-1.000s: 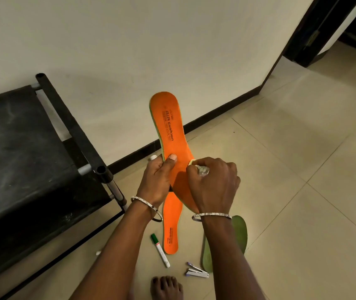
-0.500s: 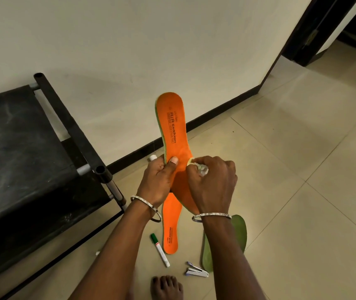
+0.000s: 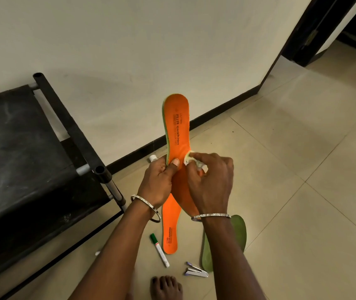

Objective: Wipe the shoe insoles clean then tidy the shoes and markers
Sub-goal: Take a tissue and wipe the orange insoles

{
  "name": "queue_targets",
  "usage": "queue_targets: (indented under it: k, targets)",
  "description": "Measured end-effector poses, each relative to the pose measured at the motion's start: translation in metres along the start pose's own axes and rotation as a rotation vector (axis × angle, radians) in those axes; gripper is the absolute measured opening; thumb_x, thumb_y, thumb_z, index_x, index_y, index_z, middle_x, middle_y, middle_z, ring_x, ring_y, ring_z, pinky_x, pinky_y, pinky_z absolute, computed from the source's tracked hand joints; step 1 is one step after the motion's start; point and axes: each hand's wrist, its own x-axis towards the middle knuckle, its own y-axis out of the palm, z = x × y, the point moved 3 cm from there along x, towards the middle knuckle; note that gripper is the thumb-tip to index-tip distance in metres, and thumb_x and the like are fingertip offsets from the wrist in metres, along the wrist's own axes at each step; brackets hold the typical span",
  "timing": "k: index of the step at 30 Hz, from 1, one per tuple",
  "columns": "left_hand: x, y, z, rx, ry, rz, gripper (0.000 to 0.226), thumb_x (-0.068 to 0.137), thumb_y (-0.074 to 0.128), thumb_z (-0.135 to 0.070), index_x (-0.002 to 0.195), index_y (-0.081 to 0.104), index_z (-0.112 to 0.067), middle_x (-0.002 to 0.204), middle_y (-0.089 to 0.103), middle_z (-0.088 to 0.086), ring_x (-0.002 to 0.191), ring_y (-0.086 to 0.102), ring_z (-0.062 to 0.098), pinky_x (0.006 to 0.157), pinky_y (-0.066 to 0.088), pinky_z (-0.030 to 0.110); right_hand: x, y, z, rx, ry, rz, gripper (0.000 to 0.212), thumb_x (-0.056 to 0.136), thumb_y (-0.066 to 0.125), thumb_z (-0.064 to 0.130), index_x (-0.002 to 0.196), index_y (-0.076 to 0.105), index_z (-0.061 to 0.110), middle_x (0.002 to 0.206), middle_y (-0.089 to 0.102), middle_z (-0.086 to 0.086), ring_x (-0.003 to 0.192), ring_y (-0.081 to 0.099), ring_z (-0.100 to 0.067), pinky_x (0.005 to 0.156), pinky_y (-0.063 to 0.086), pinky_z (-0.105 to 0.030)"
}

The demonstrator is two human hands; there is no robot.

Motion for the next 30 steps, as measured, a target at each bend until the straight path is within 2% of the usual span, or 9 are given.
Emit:
queue_targets:
  k: [4,6,9,11,16,19,23,26,30]
  targets:
    - [-0.002,0.002,-0.005,-0.014,0.008,-0.006,0.024,0.101,0.046,-0.04,0.113,0.065,-0.033,0.11,0.073,0.002,0.102,0.07,0.022,0.093,0.056,0.053,0.0,-0.001,0.006,0.005,-0.048,-0.007,0.036,0.087,0.053,0.041,0.107,0.075,0.021,0.102,0.073,0.003,0.1,0.053,-0.02,0.08,0.036,-0.034]
    - [-0.002,0.0,-0.006,-0.019,0.017,-0.026,0.02,0.1,0.049,-0.045,0.102,0.066,-0.035,0.103,0.073,0.011,0.096,0.071,0.031,0.089,0.055,0.059,0.0,-0.002,0.003,-0.067,0.01,-0.002,0.035,0.083,0.052,0.041,0.098,0.077,0.022,0.093,0.073,0.004,0.097,0.053,-0.02,0.079,0.034,-0.034]
    - [0.001,-0.004,-0.002,-0.026,0.021,-0.045,0.032,0.089,0.051,-0.059,0.094,0.066,-0.031,0.102,0.069,0.026,0.096,0.067,0.047,0.085,0.053,0.066,0.002,-0.003,-0.007,-0.159,0.108,0.004,0.034,0.077,0.05,0.041,0.082,0.078,0.023,0.079,0.072,0.005,0.092,0.054,-0.024,0.078,0.039,-0.036]
    - [0.003,-0.003,0.001,-0.007,0.023,-0.033,0.032,0.09,0.049,-0.057,0.096,0.066,-0.031,0.102,0.071,0.022,0.095,0.068,0.043,0.085,0.053,0.065,0.002,-0.001,-0.008,-0.086,0.073,0.012,0.031,0.078,0.052,0.038,0.084,0.078,0.022,0.08,0.072,0.005,0.091,0.056,-0.025,0.077,0.039,-0.035]
    - [0.003,0.002,0.003,-0.02,0.007,-0.031,0.032,0.102,0.048,-0.039,0.122,0.066,-0.022,0.113,0.073,0.005,0.105,0.07,0.026,0.093,0.054,0.056,-0.001,-0.001,0.007,0.069,-0.051,0.011,0.037,0.087,0.052,0.041,0.106,0.076,0.021,0.102,0.073,0.004,0.1,0.052,-0.019,0.08,0.036,-0.031]
    - [0.003,0.0,0.002,-0.032,0.012,-0.047,0.023,0.101,0.05,-0.037,0.109,0.068,-0.026,0.105,0.074,0.011,0.098,0.071,0.031,0.089,0.055,0.06,0.001,-0.003,0.005,-0.046,0.014,0.013,0.037,0.084,0.05,0.042,0.099,0.078,0.023,0.093,0.074,0.006,0.097,0.052,-0.019,0.079,0.032,-0.033]
    - [0.004,-0.003,0.002,-0.018,0.015,-0.066,0.019,0.102,0.048,-0.037,0.095,0.065,-0.031,0.103,0.072,0.02,0.094,0.07,0.038,0.087,0.055,0.062,0.002,-0.005,-0.006,-0.134,0.118,0.009,0.034,0.079,0.05,0.041,0.08,0.078,0.023,0.078,0.071,0.006,0.092,0.053,-0.023,0.08,0.041,-0.039]
    - [0.004,-0.002,0.002,-0.03,-0.001,-0.061,0.021,0.103,0.048,-0.034,0.095,0.066,-0.031,0.103,0.072,0.018,0.096,0.07,0.037,0.089,0.054,0.061,0.002,-0.003,-0.003,0.001,0.055,0.007,0.032,0.08,0.053,0.038,0.087,0.079,0.02,0.083,0.073,0.005,0.091,0.054,-0.021,0.077,0.042,-0.037]
    - [0.004,0.002,0.001,-0.054,-0.008,-0.049,0.022,0.103,0.049,-0.033,0.113,0.067,-0.027,0.11,0.074,0.006,0.103,0.07,0.027,0.093,0.054,0.057,0.0,-0.001,0.006,0.075,-0.032,0.014,0.033,0.086,0.057,0.037,0.104,0.077,0.02,0.098,0.073,0.003,0.096,0.046,-0.013,0.079,0.037,-0.033]
